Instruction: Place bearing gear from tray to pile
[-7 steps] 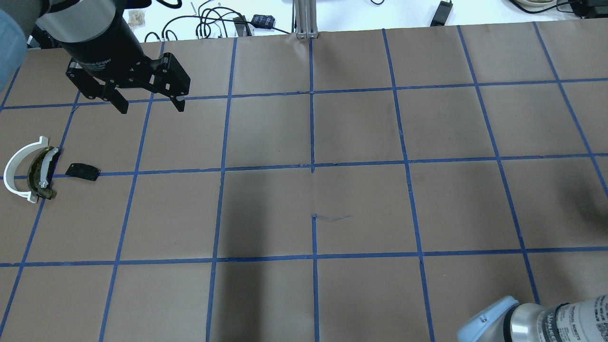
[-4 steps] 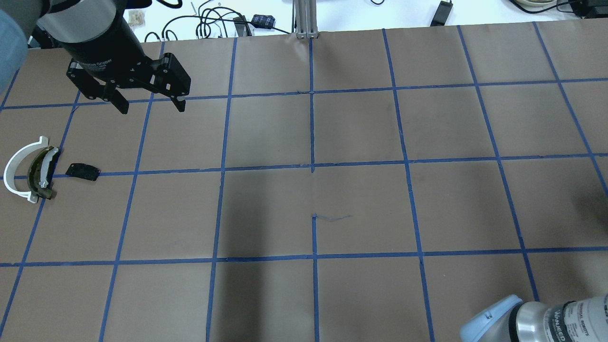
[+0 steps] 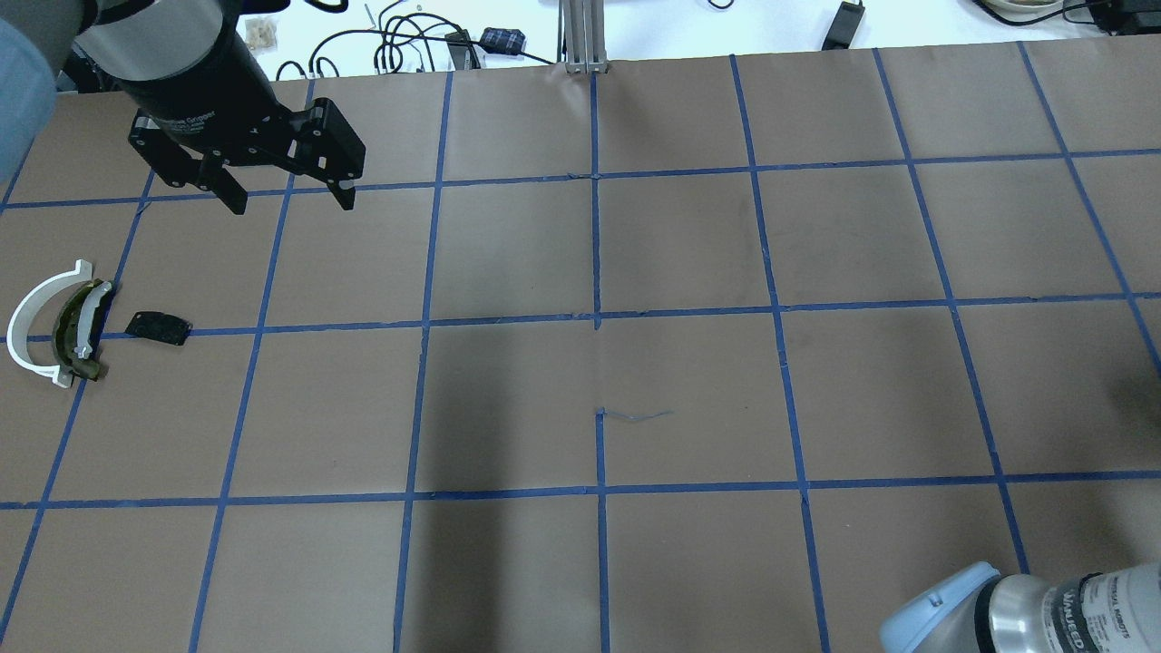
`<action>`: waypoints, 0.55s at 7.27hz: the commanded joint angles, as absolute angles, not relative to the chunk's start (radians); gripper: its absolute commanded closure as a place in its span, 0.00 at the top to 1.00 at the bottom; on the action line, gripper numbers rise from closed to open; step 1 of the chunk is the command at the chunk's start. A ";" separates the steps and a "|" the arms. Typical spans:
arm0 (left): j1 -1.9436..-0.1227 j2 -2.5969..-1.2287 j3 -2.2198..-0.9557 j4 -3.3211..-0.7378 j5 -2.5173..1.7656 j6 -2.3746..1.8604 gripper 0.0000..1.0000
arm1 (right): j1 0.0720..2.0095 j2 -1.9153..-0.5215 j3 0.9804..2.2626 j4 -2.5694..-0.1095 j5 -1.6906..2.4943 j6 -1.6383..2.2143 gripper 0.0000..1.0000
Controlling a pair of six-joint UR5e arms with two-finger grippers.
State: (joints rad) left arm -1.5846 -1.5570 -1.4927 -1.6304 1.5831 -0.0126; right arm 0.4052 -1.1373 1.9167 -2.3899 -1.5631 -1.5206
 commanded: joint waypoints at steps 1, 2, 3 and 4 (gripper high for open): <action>-1.585 -1.559 -1.490 -1.631 1.582 -0.014 1.00 | 0.405 -1.138 1.919 -2.381 -1.566 -1.525 0.57; -1.585 -1.557 -1.493 -1.631 1.583 -0.014 1.00 | 0.403 -1.138 1.919 -2.391 -1.568 -1.525 0.35; -1.585 -1.557 -1.488 -1.629 1.582 -0.014 1.00 | 0.405 -1.138 1.921 -2.390 -1.583 -1.529 0.22; -1.585 -1.557 -1.489 -1.631 1.582 -0.014 1.00 | 0.405 -1.138 1.921 -2.388 -1.603 -1.540 0.11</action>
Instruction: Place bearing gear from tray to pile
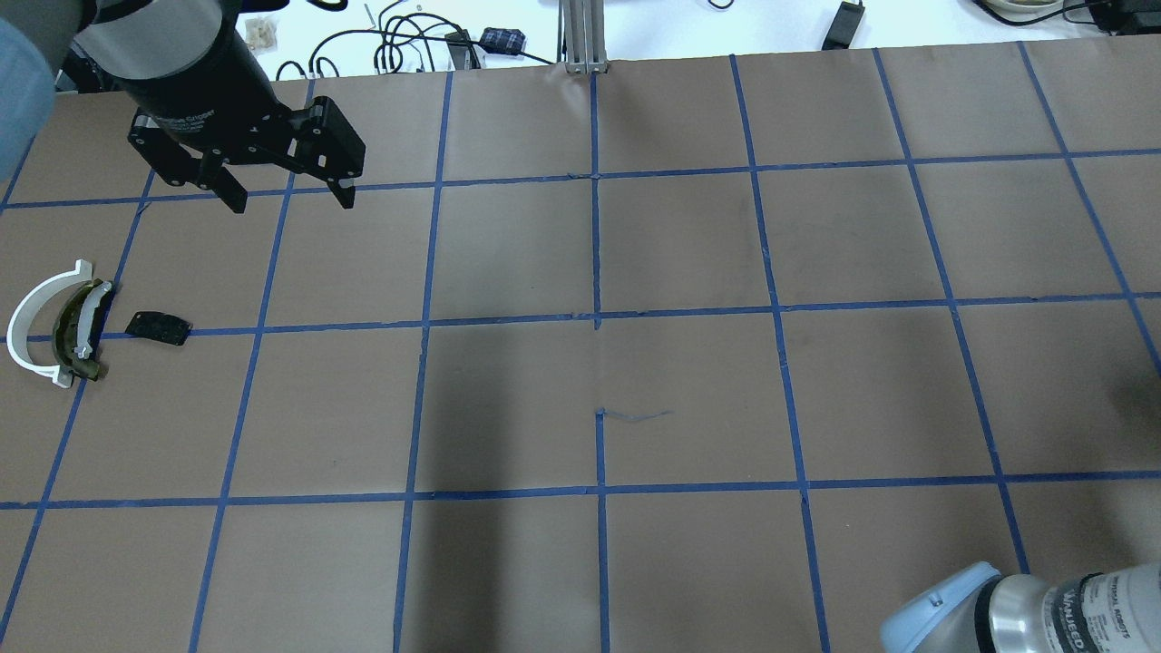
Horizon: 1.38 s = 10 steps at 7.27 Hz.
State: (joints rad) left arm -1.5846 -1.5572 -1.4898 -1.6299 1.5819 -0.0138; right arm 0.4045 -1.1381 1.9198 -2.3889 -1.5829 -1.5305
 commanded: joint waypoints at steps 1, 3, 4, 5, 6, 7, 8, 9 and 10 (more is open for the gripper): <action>-1.585 -1.557 -1.488 -1.631 1.582 -0.014 1.00 | 0.405 -1.140 1.921 -2.376 -1.605 -1.560 0.07; -1.585 -1.557 -1.486 -1.631 1.582 -0.014 1.00 | 0.413 -1.149 1.914 -2.373 -1.603 -1.580 0.06; -1.585 -1.557 -1.486 -1.631 1.582 -0.014 1.00 | 0.432 -1.187 1.899 -2.367 -1.594 -1.566 0.06; -1.585 -1.557 -1.486 -1.629 1.582 -0.014 1.00 | 0.502 -1.234 1.885 -2.343 -1.601 -1.549 0.06; -1.585 -1.557 -1.485 -1.631 1.582 -0.014 1.00 | 0.559 -1.291 1.866 -2.326 -1.601 -1.539 0.06; -1.585 -1.557 -1.485 -1.631 1.582 -0.014 1.00 | 0.648 -1.343 1.855 -2.283 -1.586 -1.472 0.06; -1.585 -1.557 -1.485 -1.631 1.582 -0.014 1.00 | 0.811 -1.364 1.856 -2.275 -1.595 -1.354 0.06; -1.585 -1.557 -1.485 -1.631 1.582 -0.014 1.00 | 0.969 -1.362 1.865 -2.273 -1.600 -1.177 0.06; -1.585 -1.557 -1.485 -1.629 1.580 -0.014 1.00 | 1.127 -1.350 1.873 -2.279 -1.598 -0.999 0.06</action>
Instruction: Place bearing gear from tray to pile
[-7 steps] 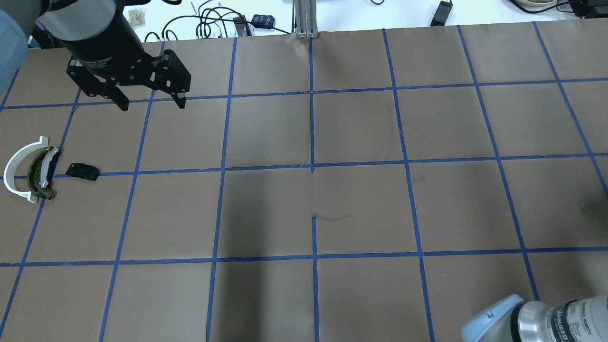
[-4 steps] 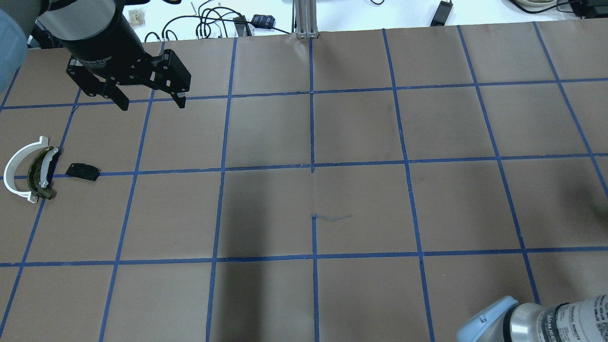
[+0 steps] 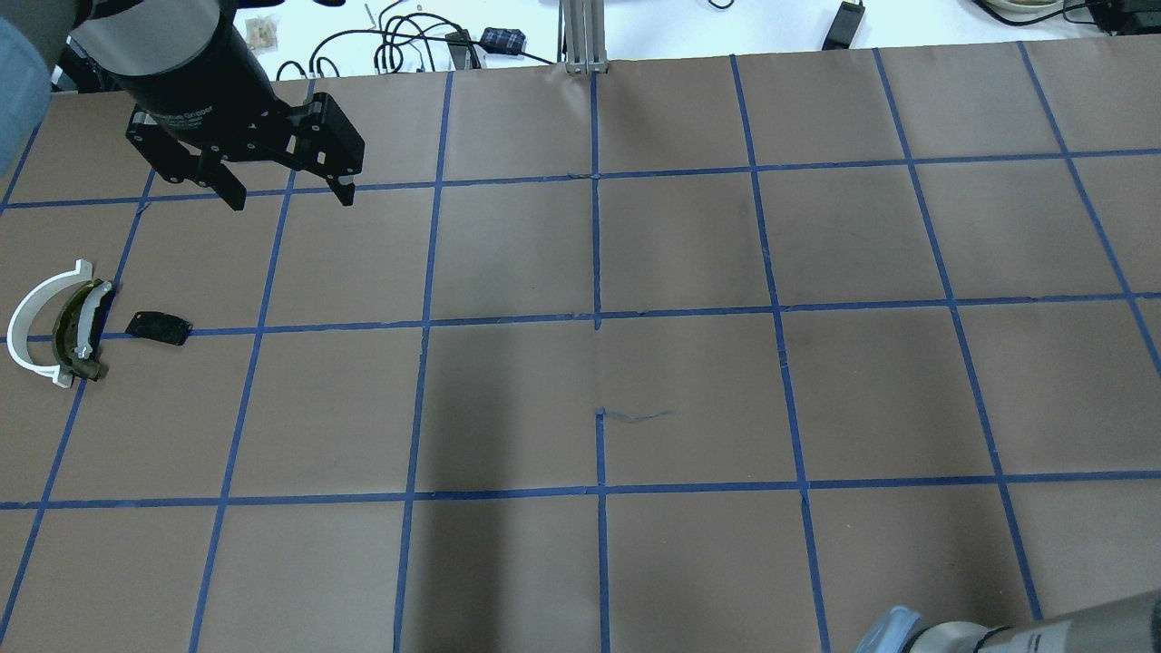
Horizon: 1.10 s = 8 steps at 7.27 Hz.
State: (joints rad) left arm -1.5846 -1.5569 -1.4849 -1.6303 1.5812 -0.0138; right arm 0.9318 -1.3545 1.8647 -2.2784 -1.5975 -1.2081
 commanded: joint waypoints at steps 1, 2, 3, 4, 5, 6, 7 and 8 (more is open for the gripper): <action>-1.585 -1.559 -1.485 -1.629 1.580 -0.014 1.00 | 1.264 -1.316 1.875 -2.296 -1.606 -0.833 0.06; -1.585 -1.557 -1.485 -1.629 1.580 -0.014 1.00 | 1.360 -1.318 1.878 -2.272 -1.598 -0.672 0.06; -1.585 -1.557 -1.486 -1.629 1.580 -0.014 1.00 | 1.490 -1.316 1.893 -2.276 -1.586 -0.477 0.07; -1.585 -1.559 -1.488 -1.631 1.582 -0.015 1.00 | 1.617 -1.301 1.910 -2.296 -1.586 -0.223 0.07; -1.586 -1.557 -1.486 -1.631 1.583 -0.014 1.00 | 1.735 -1.252 1.910 -2.312 -1.588 0.008 0.07; -1.585 -1.559 -1.483 -1.631 1.577 -0.014 1.00 | 1.838 -1.220 1.910 -2.389 -1.560 0.153 0.07; -1.583 -1.554 -1.482 -1.635 1.585 -0.003 1.00 | 1.903 -1.203 1.910 -2.425 -1.498 0.275 0.07; -1.577 -1.562 -1.486 -1.635 1.606 0.061 1.00 | 1.925 -1.178 1.914 -2.478 -1.433 0.402 0.06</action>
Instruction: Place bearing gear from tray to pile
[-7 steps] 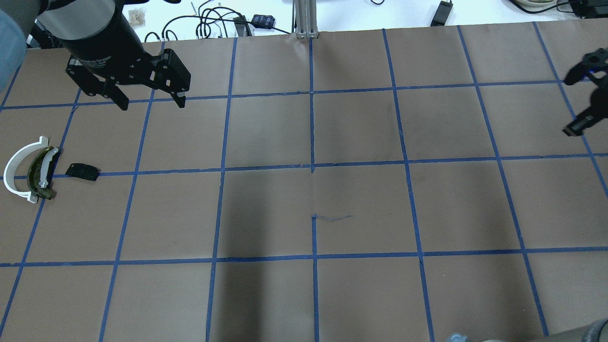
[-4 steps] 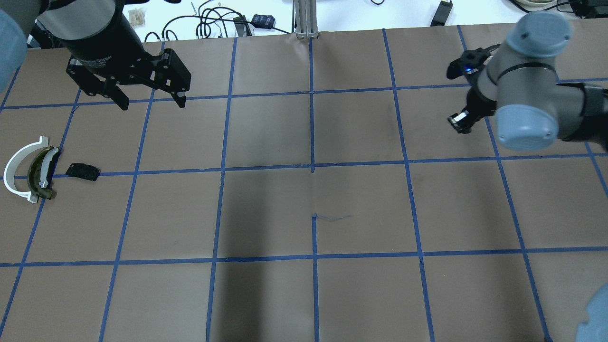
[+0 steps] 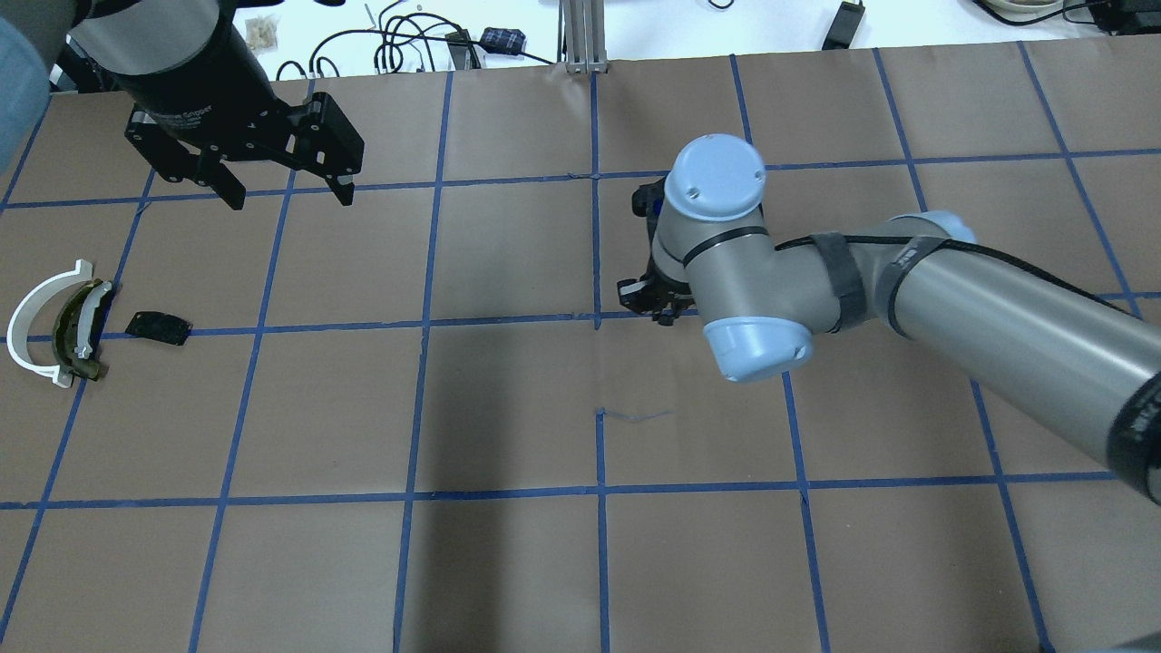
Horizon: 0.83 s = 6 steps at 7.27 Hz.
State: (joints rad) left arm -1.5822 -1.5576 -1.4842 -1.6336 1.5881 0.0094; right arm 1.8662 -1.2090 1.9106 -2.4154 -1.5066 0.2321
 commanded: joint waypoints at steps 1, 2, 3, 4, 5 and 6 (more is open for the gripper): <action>-1.581 -1.575 -1.485 -1.632 1.615 0.066 1.00 | 1.925 -1.161 1.943 -2.540 -1.419 0.426 0.07; -1.578 -1.557 -1.489 -1.641 1.608 0.066 1.00 | 1.911 -1.149 1.945 -2.551 -1.425 0.425 0.53; -1.577 -1.569 -1.485 -1.641 1.597 0.063 1.00 | 1.887 -1.161 1.944 -2.533 -1.440 0.422 1.00; -1.572 -1.574 -1.485 -1.643 1.597 0.063 1.00 | 1.817 -1.186 1.934 -2.490 -1.445 0.357 1.00; -1.574 -1.571 -1.497 -1.649 1.583 0.064 1.00 | 1.696 -1.256 1.925 -2.279 -1.532 0.178 1.00; -1.575 -1.571 -1.508 -1.646 1.582 0.063 1.00 | 1.533 -1.337 1.930 -2.163 -1.645 -0.136 1.00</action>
